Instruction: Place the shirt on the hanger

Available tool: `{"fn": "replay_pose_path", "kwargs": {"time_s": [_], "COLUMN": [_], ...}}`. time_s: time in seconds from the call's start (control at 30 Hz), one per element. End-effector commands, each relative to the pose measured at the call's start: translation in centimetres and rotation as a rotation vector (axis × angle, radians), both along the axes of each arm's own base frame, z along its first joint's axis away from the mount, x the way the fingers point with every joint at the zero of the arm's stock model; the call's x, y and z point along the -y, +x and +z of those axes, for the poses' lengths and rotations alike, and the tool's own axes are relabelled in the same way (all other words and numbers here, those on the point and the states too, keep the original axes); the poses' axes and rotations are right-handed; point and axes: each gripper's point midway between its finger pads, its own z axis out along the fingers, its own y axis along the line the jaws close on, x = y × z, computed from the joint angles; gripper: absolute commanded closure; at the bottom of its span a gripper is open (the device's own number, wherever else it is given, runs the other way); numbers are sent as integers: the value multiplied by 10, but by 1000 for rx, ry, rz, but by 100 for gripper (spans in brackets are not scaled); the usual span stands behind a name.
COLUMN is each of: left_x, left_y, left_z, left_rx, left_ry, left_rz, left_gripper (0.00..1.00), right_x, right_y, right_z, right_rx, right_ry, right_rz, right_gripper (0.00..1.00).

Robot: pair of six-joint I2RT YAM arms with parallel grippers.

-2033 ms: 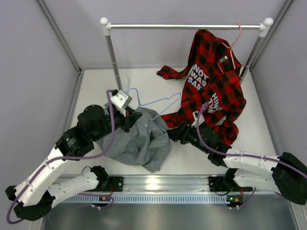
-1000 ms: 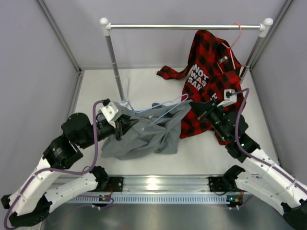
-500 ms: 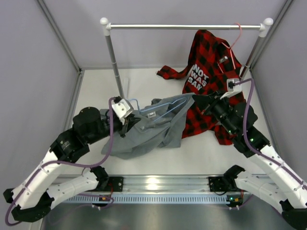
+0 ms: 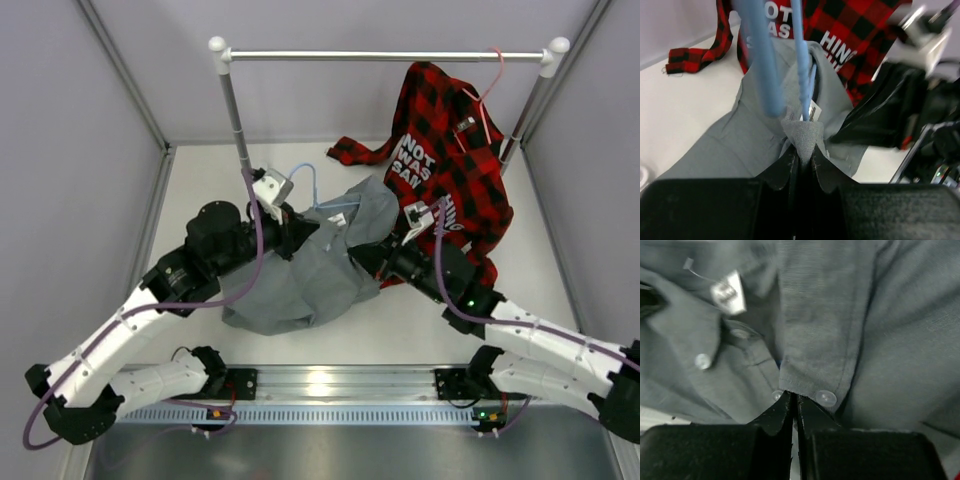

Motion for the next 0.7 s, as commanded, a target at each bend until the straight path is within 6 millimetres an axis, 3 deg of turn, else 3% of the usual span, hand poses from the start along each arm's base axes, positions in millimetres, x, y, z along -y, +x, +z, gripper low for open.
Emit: {"fn": "replay_pose_path", "kwargs": {"time_s": [0.0,0.03,0.07,0.2,0.23,0.33,0.37,0.4,0.47,0.5,0.53,0.57,0.6,0.63,0.67], "left_x": [21,24,23,18,19,16,12,9,10,11,12,15,24,31,41], "left_y": [16,13,12,3,1,5,8,8,2,-1,-5,-9,-19,-25,-29], "left_z": [60,60,77,66,61,42,39,31,28,27,28,30,30,33,29], "left_rx": [84,88,139,171,179,233,247,268,286,305,300,299,274,278,255], "left_ry": [-276,-303,-374,-396,-371,-241,-212,-153,-100,-76,-77,-91,-119,-136,-136], "left_rz": [14,-7,-17,-60,-82,-85,-68,-72,-118,-143,-166,-191,-261,-313,-373], "left_gripper": [100,100,100,100,100,100,100,100,100,100,100,100,100,100,100], "right_x": [-16,-15,-11,-4,-1,22,41,57,92,110,124,133,137,139,122], "right_y": [12,13,15,9,6,-11,-19,-19,-30,-32,-37,-43,-50,-57,-67], "right_z": [21,21,22,25,17,35,25,23,35,14,32,36,31,56,63], "right_rx": [-32,-61,-69,-52,-47,35,12,12,54,9,19,13,-1,39,60], "right_ry": [188,236,258,240,194,140,74,45,4,-94,-83,-98,-163,-136,-161], "right_rz": [-34,-49,-70,-66,-65,-59,-83,-138,-203,-251,-274,-279,-252,-224,-113], "right_gripper": [100,100,100,100,100,63,45,39,32,30,29,27,26,24,24]}}
